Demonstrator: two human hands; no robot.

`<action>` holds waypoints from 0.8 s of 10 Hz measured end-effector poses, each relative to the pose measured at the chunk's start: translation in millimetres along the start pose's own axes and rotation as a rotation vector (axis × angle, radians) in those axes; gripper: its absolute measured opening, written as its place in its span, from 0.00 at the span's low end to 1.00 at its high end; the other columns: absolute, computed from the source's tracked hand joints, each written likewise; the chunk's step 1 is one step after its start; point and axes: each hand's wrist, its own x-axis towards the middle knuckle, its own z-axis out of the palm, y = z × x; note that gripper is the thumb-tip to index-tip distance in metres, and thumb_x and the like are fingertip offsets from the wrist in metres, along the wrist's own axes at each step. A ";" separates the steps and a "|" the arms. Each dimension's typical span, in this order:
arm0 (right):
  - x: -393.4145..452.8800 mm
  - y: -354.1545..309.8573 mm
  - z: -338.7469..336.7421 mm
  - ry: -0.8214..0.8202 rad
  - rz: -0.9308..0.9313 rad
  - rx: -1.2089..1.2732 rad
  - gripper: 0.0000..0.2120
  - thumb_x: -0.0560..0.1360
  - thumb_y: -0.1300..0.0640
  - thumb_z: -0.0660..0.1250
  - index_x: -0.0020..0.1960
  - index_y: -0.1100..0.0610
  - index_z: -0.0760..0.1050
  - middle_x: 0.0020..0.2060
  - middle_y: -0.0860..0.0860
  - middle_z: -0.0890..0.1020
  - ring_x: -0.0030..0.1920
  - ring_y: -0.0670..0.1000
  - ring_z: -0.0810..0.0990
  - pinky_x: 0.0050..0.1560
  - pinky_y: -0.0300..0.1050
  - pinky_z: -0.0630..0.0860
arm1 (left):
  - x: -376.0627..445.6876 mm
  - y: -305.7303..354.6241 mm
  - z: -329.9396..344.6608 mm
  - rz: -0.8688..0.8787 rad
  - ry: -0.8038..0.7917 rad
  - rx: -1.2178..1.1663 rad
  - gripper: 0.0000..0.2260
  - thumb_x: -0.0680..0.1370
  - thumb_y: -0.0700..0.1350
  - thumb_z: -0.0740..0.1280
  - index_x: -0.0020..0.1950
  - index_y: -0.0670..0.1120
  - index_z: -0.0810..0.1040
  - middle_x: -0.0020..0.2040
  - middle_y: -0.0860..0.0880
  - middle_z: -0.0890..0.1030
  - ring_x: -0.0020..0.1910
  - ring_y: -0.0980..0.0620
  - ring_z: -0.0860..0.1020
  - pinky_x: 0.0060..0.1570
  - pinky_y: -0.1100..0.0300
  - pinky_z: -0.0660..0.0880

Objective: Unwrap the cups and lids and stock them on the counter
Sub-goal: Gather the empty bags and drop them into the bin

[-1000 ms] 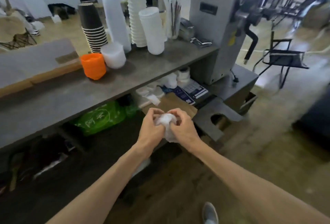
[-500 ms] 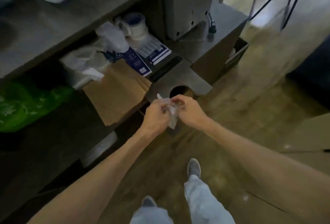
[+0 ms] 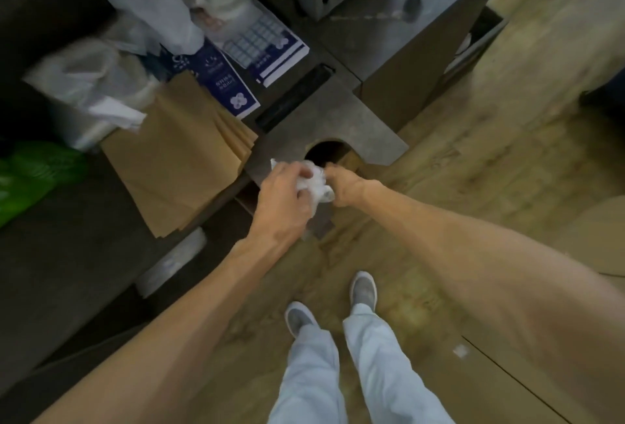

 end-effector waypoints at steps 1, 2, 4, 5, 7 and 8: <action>-36.2 6.5 13.6 0.009 -0.017 -0.019 0.21 0.79 0.61 0.66 0.71 0.60 0.70 0.67 0.59 0.75 0.67 0.60 0.74 0.64 0.50 0.72 | 5.7 20.5 15.0 0.018 -0.030 0.053 0.14 0.78 0.36 0.66 0.63 0.43 0.77 0.64 0.42 0.73 0.59 0.43 0.75 0.53 0.59 0.70; -64.2 15.9 33.5 -0.009 -0.063 0.053 0.14 0.83 0.60 0.56 0.63 0.62 0.76 0.61 0.57 0.78 0.64 0.58 0.77 0.60 0.47 0.73 | 12.0 37.4 38.0 0.001 -0.128 0.139 0.14 0.79 0.38 0.65 0.65 0.41 0.74 0.67 0.41 0.68 0.61 0.44 0.74 0.58 0.57 0.71; -124.9 52.7 65.8 -0.016 0.121 0.167 0.16 0.78 0.57 0.64 0.63 0.62 0.76 0.59 0.59 0.81 0.58 0.59 0.81 0.57 0.50 0.77 | 17.6 56.8 110.6 0.036 -0.397 0.209 0.13 0.76 0.43 0.69 0.60 0.43 0.75 0.64 0.43 0.71 0.59 0.44 0.74 0.58 0.52 0.72; -133.3 62.5 81.6 0.047 0.142 0.232 0.20 0.75 0.57 0.66 0.66 0.60 0.75 0.63 0.58 0.79 0.60 0.59 0.80 0.60 0.51 0.78 | 16.4 53.0 131.5 0.181 -0.481 0.533 0.16 0.79 0.49 0.66 0.64 0.44 0.75 0.64 0.43 0.75 0.64 0.43 0.73 0.65 0.47 0.70; -132.2 55.3 80.8 0.057 0.173 0.266 0.20 0.73 0.61 0.68 0.64 0.62 0.76 0.67 0.58 0.74 0.60 0.59 0.80 0.56 0.49 0.80 | 10.5 30.5 124.8 0.400 -0.441 1.025 0.19 0.75 0.52 0.69 0.65 0.47 0.78 0.74 0.38 0.68 0.78 0.36 0.56 0.75 0.34 0.49; -123.6 39.5 74.1 0.110 0.119 0.307 0.19 0.75 0.63 0.65 0.67 0.60 0.75 0.73 0.59 0.68 0.71 0.59 0.71 0.67 0.50 0.73 | 8.7 27.4 107.7 0.444 -0.290 0.920 0.14 0.76 0.51 0.69 0.59 0.47 0.81 0.69 0.41 0.74 0.75 0.40 0.64 0.76 0.38 0.54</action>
